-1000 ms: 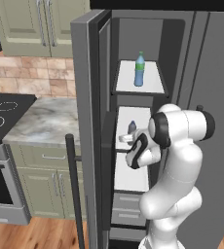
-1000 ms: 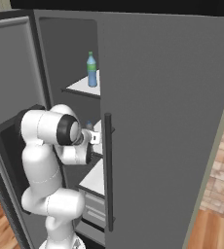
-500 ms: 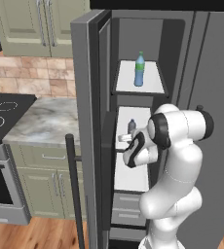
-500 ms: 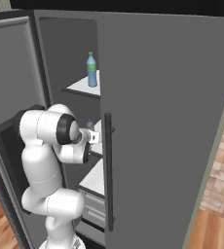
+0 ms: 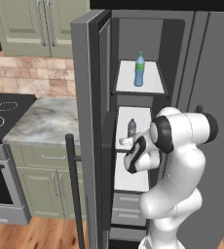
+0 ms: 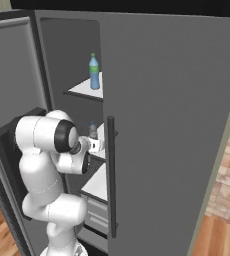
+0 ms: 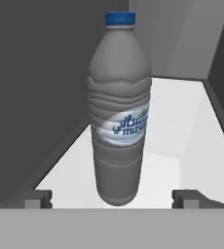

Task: Take the bottled waters from the counter and place them in the freezer to freeze. Close the freezer door after placing the bottles.

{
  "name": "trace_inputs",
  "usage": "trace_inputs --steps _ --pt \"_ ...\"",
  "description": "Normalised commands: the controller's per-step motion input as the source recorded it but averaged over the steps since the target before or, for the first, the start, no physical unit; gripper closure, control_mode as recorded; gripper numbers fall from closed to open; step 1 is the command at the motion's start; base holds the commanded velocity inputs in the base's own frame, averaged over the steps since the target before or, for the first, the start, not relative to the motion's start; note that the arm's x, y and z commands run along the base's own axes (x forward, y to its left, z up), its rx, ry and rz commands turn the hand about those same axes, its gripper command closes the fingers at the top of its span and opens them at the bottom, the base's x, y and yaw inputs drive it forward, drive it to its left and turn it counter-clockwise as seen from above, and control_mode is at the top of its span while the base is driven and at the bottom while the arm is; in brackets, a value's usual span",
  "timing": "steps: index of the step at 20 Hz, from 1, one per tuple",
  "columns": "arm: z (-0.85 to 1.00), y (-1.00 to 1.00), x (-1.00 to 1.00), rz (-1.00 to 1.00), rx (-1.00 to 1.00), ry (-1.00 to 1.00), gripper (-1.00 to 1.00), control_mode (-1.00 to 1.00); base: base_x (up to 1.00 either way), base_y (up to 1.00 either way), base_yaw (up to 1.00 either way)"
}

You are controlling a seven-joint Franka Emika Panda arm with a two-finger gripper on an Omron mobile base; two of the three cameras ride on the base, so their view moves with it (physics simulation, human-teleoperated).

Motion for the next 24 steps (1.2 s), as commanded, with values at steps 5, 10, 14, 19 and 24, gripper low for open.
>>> trace_inputs --steps 5,10,14,19,24 --pt "0.52 -0.01 -0.57 0.0 0.0 -0.07 -1.0 -1.0 0.0 0.0 0.0" --pt "0.8 0.0 -0.69 0.0 0.0 -0.11 -1.0 -1.0 0.0 0.0 0.0" --pt "0.85 0.0 -0.67 0.0 0.0 -0.17 -1.0 -1.0 0.0 0.0 0.0" --pt "0.88 0.0 -0.67 0.0 0.0 -0.15 -1.0 -1.0 0.0 0.0 0.0" --pt "0.76 -0.11 -0.84 0.0 0.0 -0.05 -1.0 -1.0 0.0 0.0 0.0"
